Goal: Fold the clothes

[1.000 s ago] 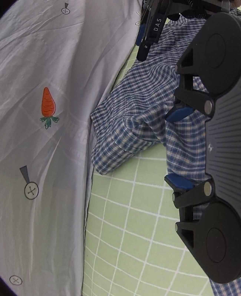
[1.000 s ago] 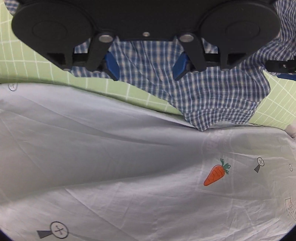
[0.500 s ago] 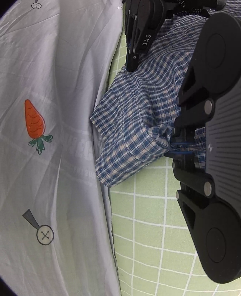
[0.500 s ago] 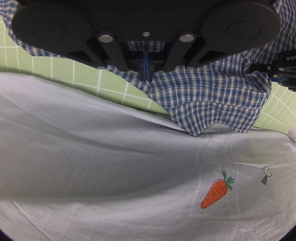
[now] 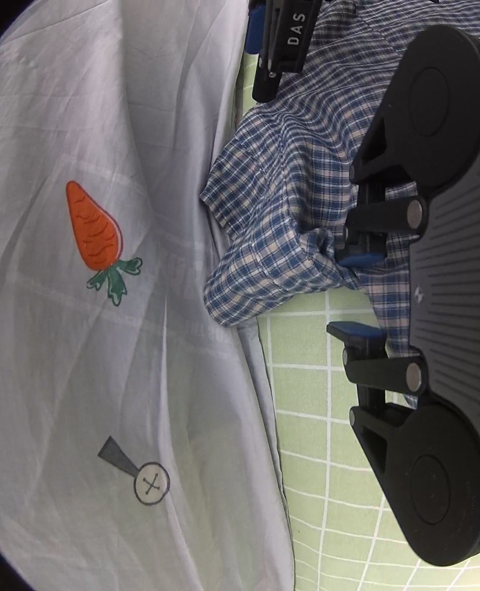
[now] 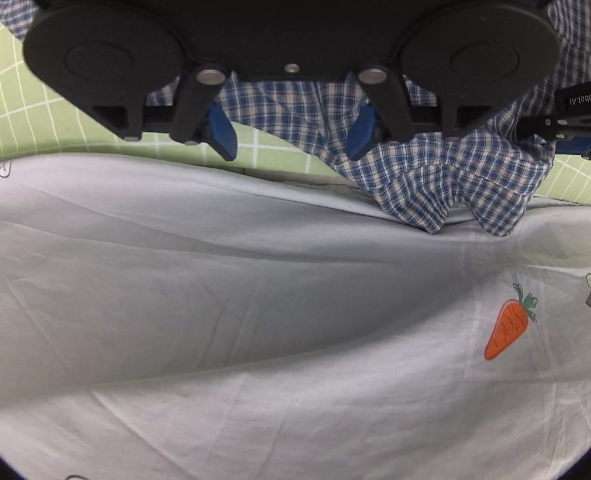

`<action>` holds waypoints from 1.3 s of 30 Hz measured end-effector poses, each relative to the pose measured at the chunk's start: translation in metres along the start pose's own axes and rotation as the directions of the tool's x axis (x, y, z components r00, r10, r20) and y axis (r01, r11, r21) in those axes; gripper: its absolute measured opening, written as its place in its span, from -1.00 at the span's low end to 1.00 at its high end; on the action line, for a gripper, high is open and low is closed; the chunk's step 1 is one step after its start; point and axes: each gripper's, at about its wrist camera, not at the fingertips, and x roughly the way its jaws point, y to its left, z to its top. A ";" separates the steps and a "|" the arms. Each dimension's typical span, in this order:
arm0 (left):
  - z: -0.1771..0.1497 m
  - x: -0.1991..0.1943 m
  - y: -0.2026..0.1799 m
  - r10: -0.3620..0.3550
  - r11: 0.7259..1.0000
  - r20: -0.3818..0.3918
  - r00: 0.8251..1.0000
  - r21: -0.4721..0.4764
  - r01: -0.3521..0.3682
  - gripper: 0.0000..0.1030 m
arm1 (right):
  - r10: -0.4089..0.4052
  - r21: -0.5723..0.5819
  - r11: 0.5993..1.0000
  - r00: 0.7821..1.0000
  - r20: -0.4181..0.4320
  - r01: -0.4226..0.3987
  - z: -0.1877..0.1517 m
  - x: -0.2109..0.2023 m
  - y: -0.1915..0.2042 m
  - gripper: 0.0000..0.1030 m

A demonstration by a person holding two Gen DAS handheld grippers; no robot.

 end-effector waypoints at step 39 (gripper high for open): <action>-0.311 -0.207 0.264 0.181 0.828 -0.068 0.981 -0.529 -0.189 0.13 | -0.089 0.107 0.989 0.984 -0.156 0.107 -0.260 -0.202 0.105 1.00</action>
